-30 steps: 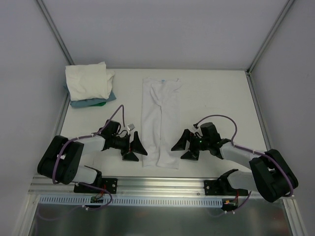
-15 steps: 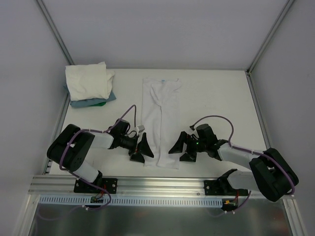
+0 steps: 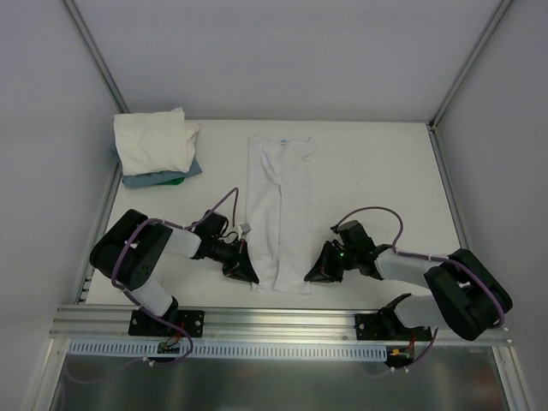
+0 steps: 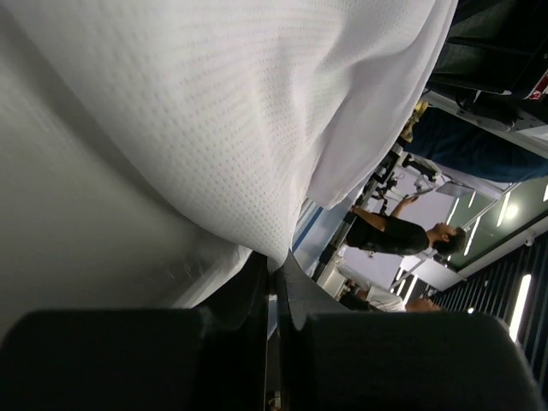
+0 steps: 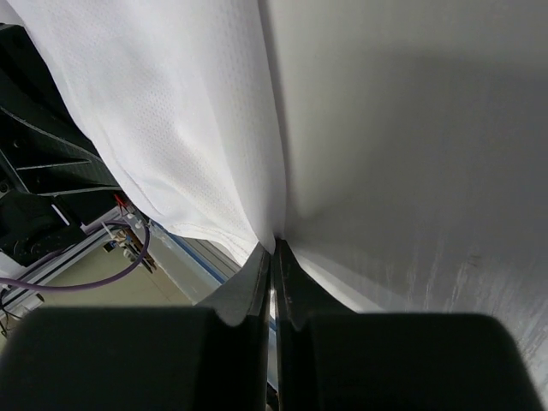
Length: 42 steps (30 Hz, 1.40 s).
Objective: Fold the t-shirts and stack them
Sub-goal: Grab the bottom of the folded rectangular tshirt with both arms
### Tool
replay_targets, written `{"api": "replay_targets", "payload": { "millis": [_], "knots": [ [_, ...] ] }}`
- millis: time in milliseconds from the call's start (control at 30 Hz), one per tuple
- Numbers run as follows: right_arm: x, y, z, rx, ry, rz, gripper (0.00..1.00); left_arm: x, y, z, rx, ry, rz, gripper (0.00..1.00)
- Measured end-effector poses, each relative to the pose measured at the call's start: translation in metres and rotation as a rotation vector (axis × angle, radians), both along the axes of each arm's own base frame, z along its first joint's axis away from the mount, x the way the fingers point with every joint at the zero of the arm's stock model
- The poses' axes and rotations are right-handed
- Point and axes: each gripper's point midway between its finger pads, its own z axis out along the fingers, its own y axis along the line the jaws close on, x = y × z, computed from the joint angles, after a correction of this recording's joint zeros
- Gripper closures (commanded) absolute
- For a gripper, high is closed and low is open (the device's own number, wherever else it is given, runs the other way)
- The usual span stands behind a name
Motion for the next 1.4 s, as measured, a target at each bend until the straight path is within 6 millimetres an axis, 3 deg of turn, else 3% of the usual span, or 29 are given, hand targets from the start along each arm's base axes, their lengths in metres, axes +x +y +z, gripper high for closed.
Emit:
{"api": "replay_targets", "payload": {
  "millis": [267, 567, 1167, 1300, 1400],
  "knots": [
    [-0.006, -0.005, 0.002, -0.027, 0.011, 0.010, 0.99, 0.001, 0.000, 0.004, 0.014, -0.013, -0.013, 1.00],
    [-0.002, -0.005, 0.035, -0.026, -0.052, 0.056, 0.99, 0.020, -0.007, 0.041, -0.014, -0.135, -0.022, 1.00],
    [-0.002, -0.010, 0.031, -0.069, -0.011, 0.068, 0.99, 0.019, -0.006, 0.043, -0.001, -0.117, -0.028, 1.00],
    [0.005, -0.010, 0.036, -0.074, 0.005, 0.060, 0.99, 0.024, -0.009, 0.049, -0.003, -0.122, -0.029, 1.00],
    [0.023, -0.006, 0.052, -0.066, -0.018, 0.058, 0.99, 0.035, -0.014, 0.062, -0.009, -0.144, -0.027, 1.00]
  ]
}}
